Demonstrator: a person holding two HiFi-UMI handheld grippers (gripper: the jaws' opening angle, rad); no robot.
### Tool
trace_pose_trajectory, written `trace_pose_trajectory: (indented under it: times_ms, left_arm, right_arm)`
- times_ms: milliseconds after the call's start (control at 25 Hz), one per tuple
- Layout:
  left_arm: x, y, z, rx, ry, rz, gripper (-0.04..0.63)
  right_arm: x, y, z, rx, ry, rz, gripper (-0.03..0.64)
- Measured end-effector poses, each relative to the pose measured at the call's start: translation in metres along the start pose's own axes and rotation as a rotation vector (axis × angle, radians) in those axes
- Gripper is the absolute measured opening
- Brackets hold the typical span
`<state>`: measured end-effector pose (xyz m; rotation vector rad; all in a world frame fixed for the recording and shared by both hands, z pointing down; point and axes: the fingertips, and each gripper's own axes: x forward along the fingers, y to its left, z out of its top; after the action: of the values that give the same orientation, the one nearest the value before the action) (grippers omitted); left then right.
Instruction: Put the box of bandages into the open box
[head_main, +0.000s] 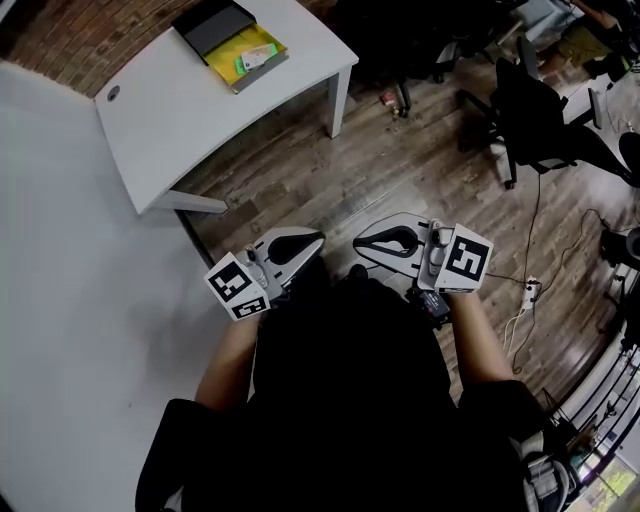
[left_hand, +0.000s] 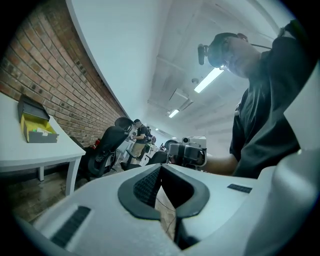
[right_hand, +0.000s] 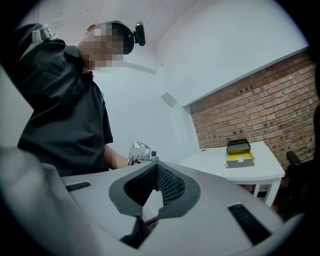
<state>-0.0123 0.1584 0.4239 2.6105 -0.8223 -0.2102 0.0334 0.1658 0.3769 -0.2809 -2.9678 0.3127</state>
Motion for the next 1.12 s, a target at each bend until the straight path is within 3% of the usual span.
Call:
trace_pose_trajectory:
  times_ms: [560, 1120]
  left_arm:
    - [0.032, -0.066, -0.020, 0.052, 0.014, 0.073, 0.017]
    - [0.054, -0.093, -0.038, 0.065, 0.031, 0.082, 0.017]
  right_arm:
    - [-0.068, 0.050, -0.023, 0.012, -0.046, 0.034, 0.006]
    - [-0.108, 0.068, -0.034, -0.005, -0.065, 0.022, 0.006]
